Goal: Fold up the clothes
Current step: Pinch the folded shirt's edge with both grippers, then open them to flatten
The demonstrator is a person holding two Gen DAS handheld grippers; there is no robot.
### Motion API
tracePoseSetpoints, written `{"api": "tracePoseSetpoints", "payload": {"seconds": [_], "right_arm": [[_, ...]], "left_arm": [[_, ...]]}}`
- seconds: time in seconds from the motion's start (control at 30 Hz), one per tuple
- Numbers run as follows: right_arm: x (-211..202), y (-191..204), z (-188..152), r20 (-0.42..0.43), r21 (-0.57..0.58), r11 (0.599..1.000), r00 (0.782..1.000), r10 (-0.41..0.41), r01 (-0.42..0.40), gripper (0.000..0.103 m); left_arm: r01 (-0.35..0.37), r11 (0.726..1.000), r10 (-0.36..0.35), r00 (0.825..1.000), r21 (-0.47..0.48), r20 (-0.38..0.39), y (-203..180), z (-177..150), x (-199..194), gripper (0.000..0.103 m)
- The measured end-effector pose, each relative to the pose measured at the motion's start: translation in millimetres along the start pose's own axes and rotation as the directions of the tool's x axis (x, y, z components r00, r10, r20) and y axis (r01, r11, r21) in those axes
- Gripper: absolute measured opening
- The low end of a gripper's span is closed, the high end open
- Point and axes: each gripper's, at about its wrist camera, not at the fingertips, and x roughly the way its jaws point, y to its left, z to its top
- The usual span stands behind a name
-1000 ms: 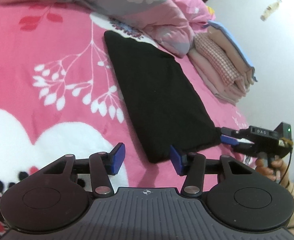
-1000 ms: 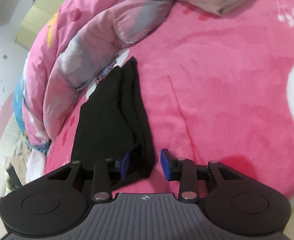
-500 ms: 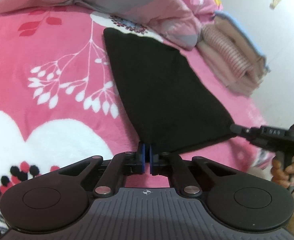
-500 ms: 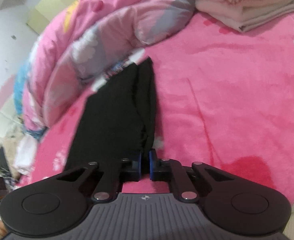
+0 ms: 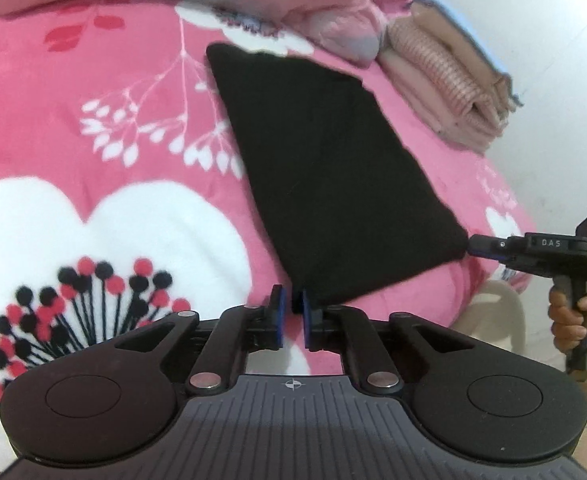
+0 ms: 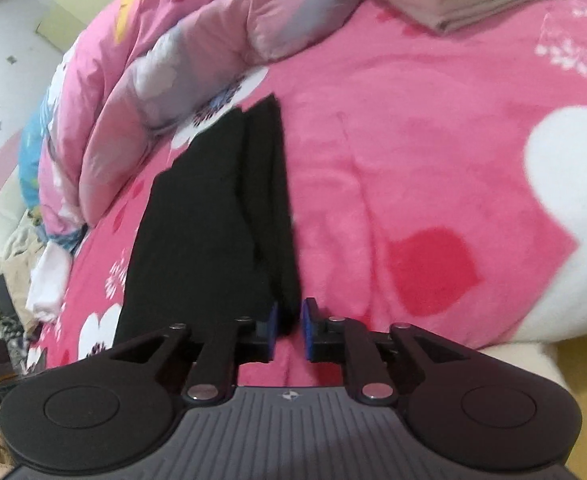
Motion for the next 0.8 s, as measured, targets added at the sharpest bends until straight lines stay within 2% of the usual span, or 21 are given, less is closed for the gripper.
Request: {"api": "tracePoseSetpoints", "payload": {"seconds": [0.03, 0.07, 0.13, 0.2, 0.27, 0.33, 0.4, 0.53, 0.67, 0.8], "right_arm": [[-5, 1, 3, 0.028, -0.011, 1.0, 1.0, 0.001, -0.001, 0.038], [-8, 3, 6, 0.053, -0.026, 1.0, 0.999, -0.002, 0.004, 0.042], [-12, 8, 13, 0.092, -0.058, 0.998, 0.996, -0.015, 0.02, 0.043], [-9, 12, 20, 0.111, -0.072, 0.997, 0.993, -0.027, 0.036, 0.049], [-2, 15, 26, 0.122, -0.078, 0.995, 0.991, -0.047, 0.057, 0.062], [6, 22, 29, 0.13, -0.098, 0.991, 0.988, -0.078, 0.091, 0.063], [16, 31, 31, 0.136, -0.128, 0.984, 0.985, -0.11, 0.127, 0.064], [33, 57, 29, 0.148, -0.241, 0.956, 0.98, -0.134, 0.168, 0.069], [51, 72, 27, 0.135, -0.321, 0.929, 0.98, -0.146, 0.182, 0.07], [68, 62, 28, 0.101, -0.329, 0.909, 0.967, -0.233, 0.254, 0.07]], "left_arm": [[-0.004, 1.0, 0.004, 1.0, 0.005, 0.021, 1, 2, -4, 0.016], [-0.017, 1.0, 0.016, 0.999, 0.011, 0.041, 1, 4, -8, 0.023], [-0.075, 0.997, 0.072, 0.994, 0.028, 0.078, -2, 10, -13, 0.059], [-0.137, 0.99, 0.131, 0.985, 0.044, 0.115, -6, 18, -15, 0.073], [-0.199, 0.978, 0.19, 0.974, 0.062, 0.127, -12, 28, -12, 0.08], [-0.259, 0.964, 0.25, 0.961, 0.064, 0.12, -17, 38, -5, 0.094], [-0.311, 0.949, 0.303, 0.947, 0.061, 0.107, -22, 47, 4, 0.099], [-0.377, 0.921, 0.368, 0.925, 0.102, 0.095, -29, 56, 23, 0.1], [-0.413, 0.901, 0.407, 0.911, 0.133, 0.073, -34, 58, 39, 0.1], [-0.434, 0.889, 0.432, 0.901, 0.147, 0.048, -35, 57, 49, 0.1]]}}
